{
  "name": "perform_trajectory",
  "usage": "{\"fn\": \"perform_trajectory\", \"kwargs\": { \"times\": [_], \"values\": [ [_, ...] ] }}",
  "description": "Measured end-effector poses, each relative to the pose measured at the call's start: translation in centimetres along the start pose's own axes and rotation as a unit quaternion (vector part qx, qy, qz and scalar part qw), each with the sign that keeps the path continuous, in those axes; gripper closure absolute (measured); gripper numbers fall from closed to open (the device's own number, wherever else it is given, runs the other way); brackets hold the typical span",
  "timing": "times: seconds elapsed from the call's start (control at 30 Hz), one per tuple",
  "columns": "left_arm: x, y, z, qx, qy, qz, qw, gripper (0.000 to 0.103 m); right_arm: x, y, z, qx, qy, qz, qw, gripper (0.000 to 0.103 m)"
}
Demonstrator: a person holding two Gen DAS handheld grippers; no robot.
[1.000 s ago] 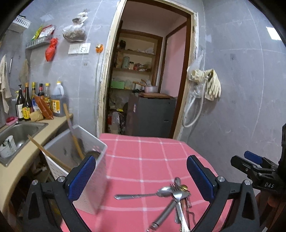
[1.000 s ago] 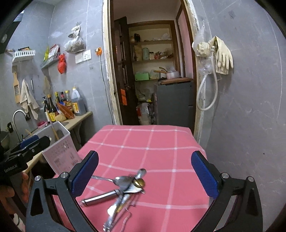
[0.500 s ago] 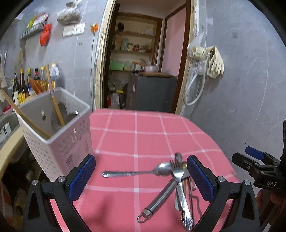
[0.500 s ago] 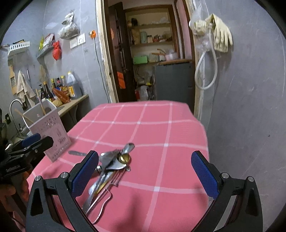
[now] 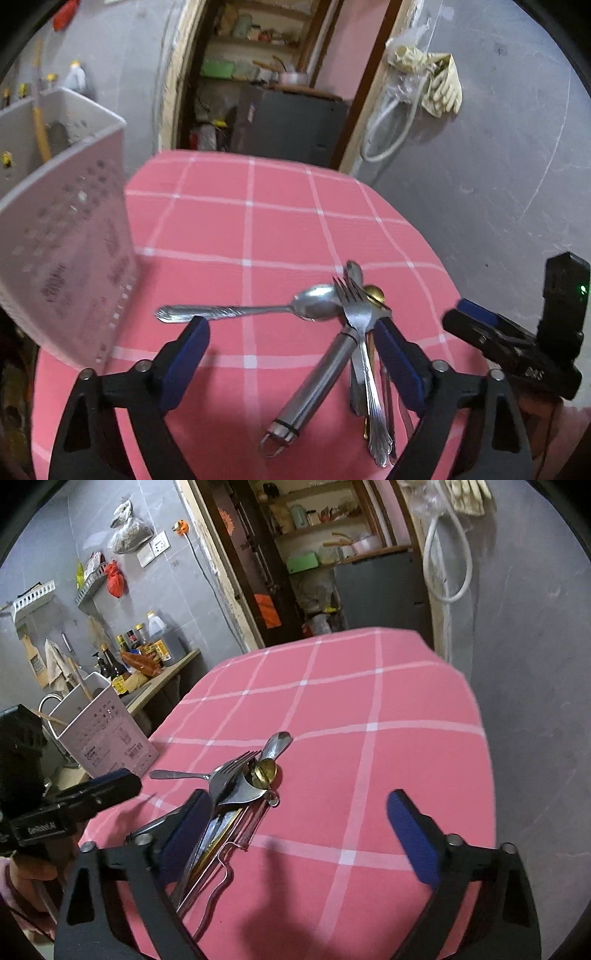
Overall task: Organize utensils
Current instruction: 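Move both tools back over the remaining forks, spoon and ladle, then grasp the metal turner handle with the left tool while the right tool grasps a fork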
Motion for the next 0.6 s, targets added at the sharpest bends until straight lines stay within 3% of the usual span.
{"fn": "perform_trajectory", "kwargs": {
  "times": [0.23, 0.3, 0.4, 0.6],
  "values": [
    [0.8, -1.9, 1.3, -0.048, -0.001, 0.041, 0.9980, 0.048, -0.6, -2.2, 0.7, -0.031, -0.016, -0.037, 0.999, 0.052],
    [1.0, -2.4, 1.7, -0.064, 0.000, 0.050, 0.9967, 0.059, -1.1, -2.6, 0.4, -0.031, -0.016, -0.049, 0.998, 0.054],
    [1.4, -2.9, 2.0, -0.079, -0.001, 0.063, 0.9949, 0.069, -1.7, -3.0, -0.1, -0.031, -0.016, -0.066, 0.997, 0.063],
    [2.1, -3.3, 2.5, -0.094, -0.005, 0.082, 0.9922, 0.078, -3.4, -5.3, -0.4, -0.064, -0.017, -0.109, 0.992, 0.078]
  ]
}}
Point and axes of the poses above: each gripper's, at about its wrist camera, not at the fingertips, and y roughly against the way its jaws point, x to its right, z to its underside, the point moved 3 cm from there along -y, roughly the way its jaws point, and after that the axes turned 15 degrees about x, right-handed, at the moved point
